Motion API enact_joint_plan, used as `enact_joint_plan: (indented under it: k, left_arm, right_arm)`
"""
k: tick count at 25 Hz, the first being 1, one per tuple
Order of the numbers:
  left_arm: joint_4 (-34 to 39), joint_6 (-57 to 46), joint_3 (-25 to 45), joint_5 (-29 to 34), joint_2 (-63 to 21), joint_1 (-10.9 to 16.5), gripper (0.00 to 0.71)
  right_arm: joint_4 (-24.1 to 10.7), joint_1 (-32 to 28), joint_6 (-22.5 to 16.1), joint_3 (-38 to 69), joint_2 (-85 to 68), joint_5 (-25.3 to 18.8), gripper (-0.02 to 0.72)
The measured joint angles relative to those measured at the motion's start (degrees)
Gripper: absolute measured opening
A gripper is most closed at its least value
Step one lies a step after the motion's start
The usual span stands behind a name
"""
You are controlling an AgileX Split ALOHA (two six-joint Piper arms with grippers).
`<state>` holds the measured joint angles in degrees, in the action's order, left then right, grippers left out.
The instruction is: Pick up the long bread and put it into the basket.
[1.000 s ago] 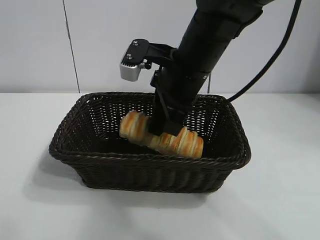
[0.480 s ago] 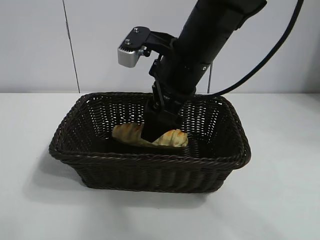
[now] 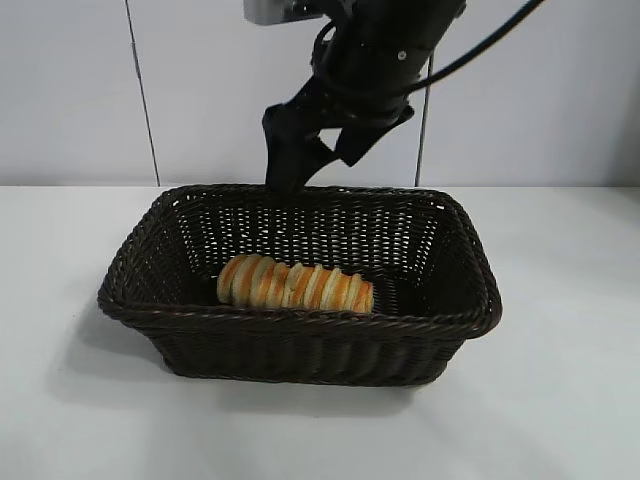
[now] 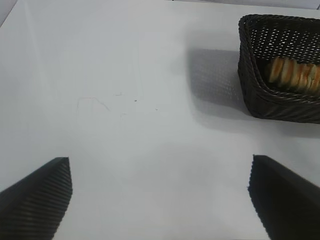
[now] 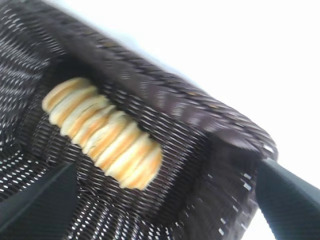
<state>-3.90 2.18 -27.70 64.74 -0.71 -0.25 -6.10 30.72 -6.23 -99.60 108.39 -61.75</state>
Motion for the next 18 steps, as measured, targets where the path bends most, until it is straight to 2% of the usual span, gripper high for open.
enact_joint_plan:
  k: [8, 18]
  left_arm:
    - [0.0, 0.0, 0.0, 0.0, 0.0, 0.0, 0.694]
    - [0.0, 0.0, 0.0, 0.0, 0.0, 0.0, 0.694]
  right_arm:
    - [-0.7, -1.5, -4.2, -7.4, 0.0, -7.6, 0.694]
    - [-1.0, -14.9, -4.0, -7.9, -0.1, -9.2, 0.694]
